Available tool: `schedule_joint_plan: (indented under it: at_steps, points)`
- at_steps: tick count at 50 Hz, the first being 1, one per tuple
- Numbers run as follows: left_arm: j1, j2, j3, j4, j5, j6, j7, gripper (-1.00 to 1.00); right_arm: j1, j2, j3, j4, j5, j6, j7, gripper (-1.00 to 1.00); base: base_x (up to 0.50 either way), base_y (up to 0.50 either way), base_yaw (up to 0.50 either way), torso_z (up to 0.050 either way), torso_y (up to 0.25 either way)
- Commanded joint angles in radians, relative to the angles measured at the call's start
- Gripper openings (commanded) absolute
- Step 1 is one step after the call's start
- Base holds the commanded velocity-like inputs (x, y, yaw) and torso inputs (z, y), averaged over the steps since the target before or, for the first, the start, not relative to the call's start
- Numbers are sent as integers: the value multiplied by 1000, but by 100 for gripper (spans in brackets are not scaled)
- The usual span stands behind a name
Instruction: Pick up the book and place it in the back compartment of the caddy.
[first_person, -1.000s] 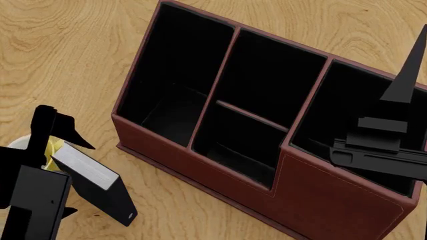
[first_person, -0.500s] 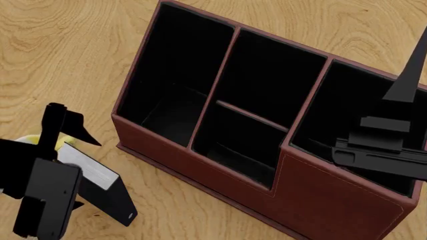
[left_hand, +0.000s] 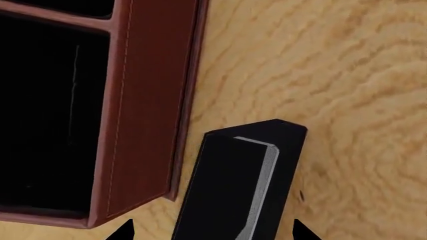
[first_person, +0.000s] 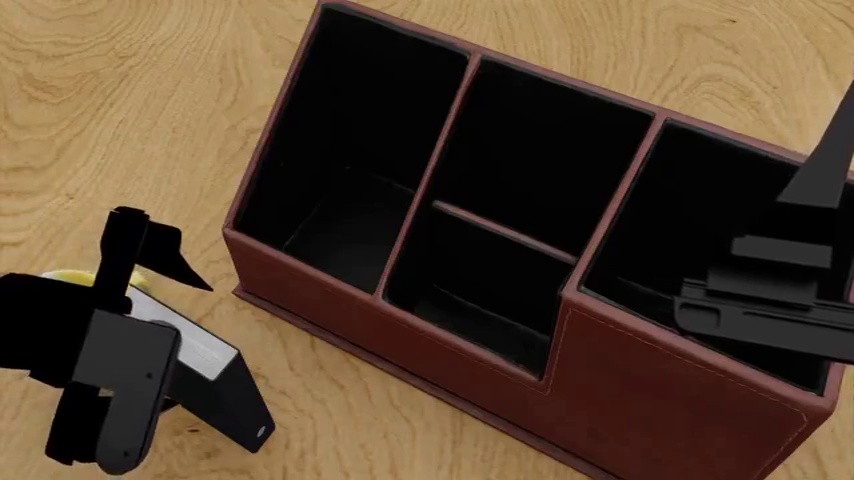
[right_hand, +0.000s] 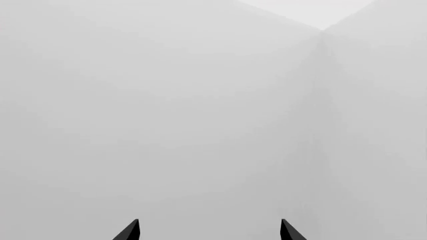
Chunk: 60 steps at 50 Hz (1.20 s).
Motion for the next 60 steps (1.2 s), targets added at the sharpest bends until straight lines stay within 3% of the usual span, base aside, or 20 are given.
schedule_joint_plan:
  at_steps: [1,11,12,34,50,60]
  points:
    - [3,16,8,-35,-2,16,-3,100,-23,5,5,8,-10,-21,-1,100,0,0,0,0,0]
    - [2,20,8,-19,-3,4,2,100,-32,16,15,3,1,-27,7,100,0,0,0,0,0]
    - [0,23,6,-29,-3,17,-7,-100,-34,17,17,2,2,-28,8,100,0,0,0,0,0]
    - [-16,34,-5,-26,-18,40,-13,-100,-57,25,26,12,-4,-55,7,100,1,-1,-4,0,-4]
    - [-16,-62,-69,202,-92,-12,14,-100,-76,41,49,-4,14,-70,23,100,0,-1,-3,0,-2]
    - [-17,-131,-92,403,-139,-116,70,-100,-94,49,63,-8,18,-85,27,100,0,0,0,0,0]
